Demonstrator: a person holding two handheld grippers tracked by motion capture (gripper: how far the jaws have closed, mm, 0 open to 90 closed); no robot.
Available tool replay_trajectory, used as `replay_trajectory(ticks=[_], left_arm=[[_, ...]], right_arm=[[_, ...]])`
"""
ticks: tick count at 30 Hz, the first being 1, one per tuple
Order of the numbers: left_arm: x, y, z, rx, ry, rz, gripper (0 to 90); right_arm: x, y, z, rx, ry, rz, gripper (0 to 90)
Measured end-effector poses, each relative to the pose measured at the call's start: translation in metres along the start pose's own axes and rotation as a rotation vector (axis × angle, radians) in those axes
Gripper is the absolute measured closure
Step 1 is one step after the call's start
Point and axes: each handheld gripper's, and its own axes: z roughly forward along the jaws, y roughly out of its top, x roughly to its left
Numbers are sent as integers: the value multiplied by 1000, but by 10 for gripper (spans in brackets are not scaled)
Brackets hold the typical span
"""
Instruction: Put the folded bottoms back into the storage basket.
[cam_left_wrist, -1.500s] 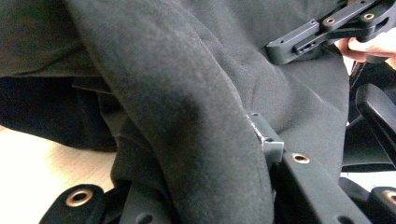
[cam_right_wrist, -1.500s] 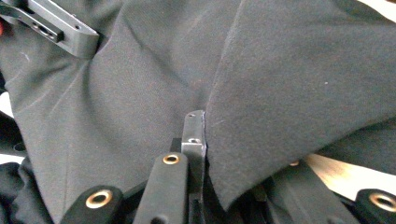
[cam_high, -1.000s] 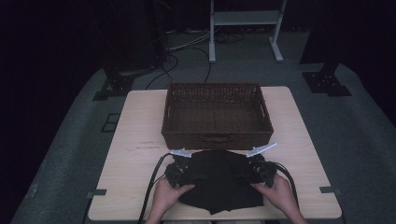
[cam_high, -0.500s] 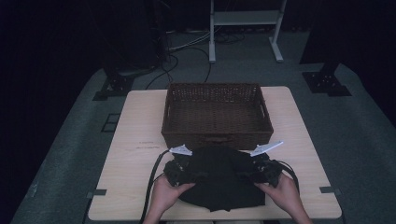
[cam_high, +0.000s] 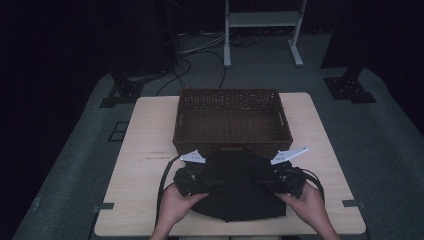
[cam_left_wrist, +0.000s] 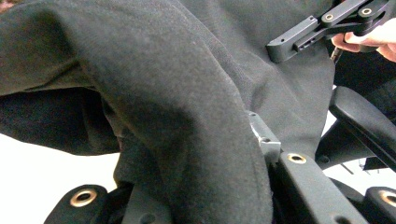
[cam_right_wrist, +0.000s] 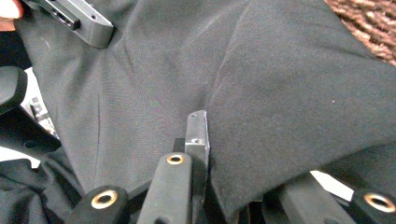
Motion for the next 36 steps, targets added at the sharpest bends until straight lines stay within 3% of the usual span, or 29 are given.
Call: replay_trajectory(ticks=[12, 36], left_arm=[[-4, 14, -9, -17, 5, 20, 686], [-9, 74, -28, 7, 20, 97, 686]], right_arm=[[2, 13, -14, -20, -5, -19, 769], [-2, 50, -56, -82, -48, -55, 770]])
